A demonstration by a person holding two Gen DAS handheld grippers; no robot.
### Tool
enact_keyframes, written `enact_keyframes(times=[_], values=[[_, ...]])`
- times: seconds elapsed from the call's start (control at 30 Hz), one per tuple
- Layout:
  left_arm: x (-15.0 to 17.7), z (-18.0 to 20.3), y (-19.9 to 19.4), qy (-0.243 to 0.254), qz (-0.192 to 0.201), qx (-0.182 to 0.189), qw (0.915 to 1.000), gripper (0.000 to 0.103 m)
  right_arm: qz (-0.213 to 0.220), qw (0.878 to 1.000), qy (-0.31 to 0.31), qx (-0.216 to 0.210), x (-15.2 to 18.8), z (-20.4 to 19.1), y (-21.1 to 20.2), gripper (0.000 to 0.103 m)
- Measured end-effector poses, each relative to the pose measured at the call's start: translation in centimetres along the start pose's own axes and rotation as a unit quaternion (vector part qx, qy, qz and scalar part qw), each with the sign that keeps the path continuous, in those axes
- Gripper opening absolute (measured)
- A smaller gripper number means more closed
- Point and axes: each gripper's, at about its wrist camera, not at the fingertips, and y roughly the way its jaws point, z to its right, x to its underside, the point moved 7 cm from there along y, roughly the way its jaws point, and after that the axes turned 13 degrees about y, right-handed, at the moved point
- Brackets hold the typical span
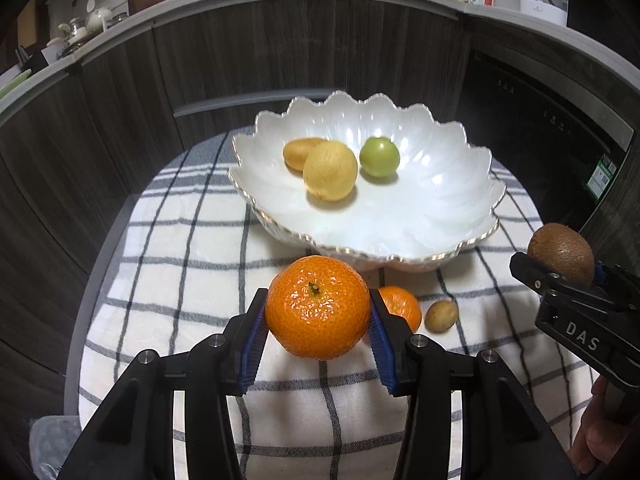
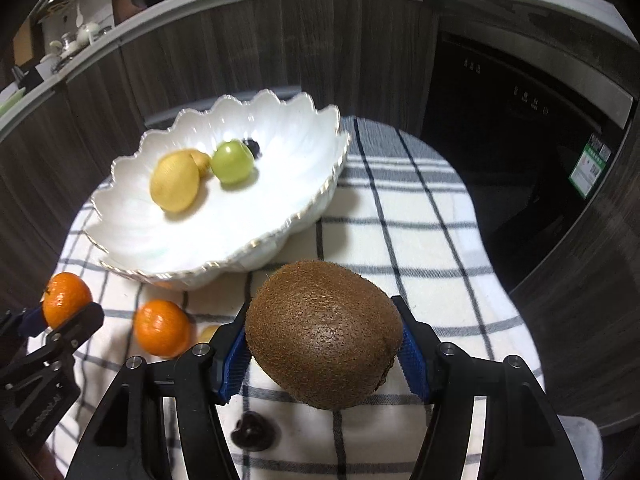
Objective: Organize fruits
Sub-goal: 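Carry the mandarin and kiwi over the white bowl and open both grippers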
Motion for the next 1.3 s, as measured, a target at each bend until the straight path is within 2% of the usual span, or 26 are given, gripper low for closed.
enact_keyframes(times=[0.33, 0.6, 0.9, 1.3], values=[[-4.1, -1.1, -1.5, 0.0, 0.034, -0.001, 0.9994, 0.046, 0.033, 0.999, -0.006, -0.021, -3.2, -1.7, -3.0, 0.064], [-7.4, -1.9, -0.6, 0.001, 0.047, 0.003, 0.9989, 0.046, 0.049, 0.998, -0.018, -0.032, -6.5, -2.8, -3.2, 0.064], [-9.4, -2.4, 1.8, 0.004, 0.038, 0.008, 0.9992, 0.046, 0.043, 0.998, -0.023, -0.038, -9.0, -3.9, -1.1, 0.064], [-8.9, -2.4, 5.9, 0.004, 0.005, 0.018, 0.9998, 0.046, 0.011, 0.998, -0.033, -0.043, -9.7, -5.3, 3.4, 0.064]])
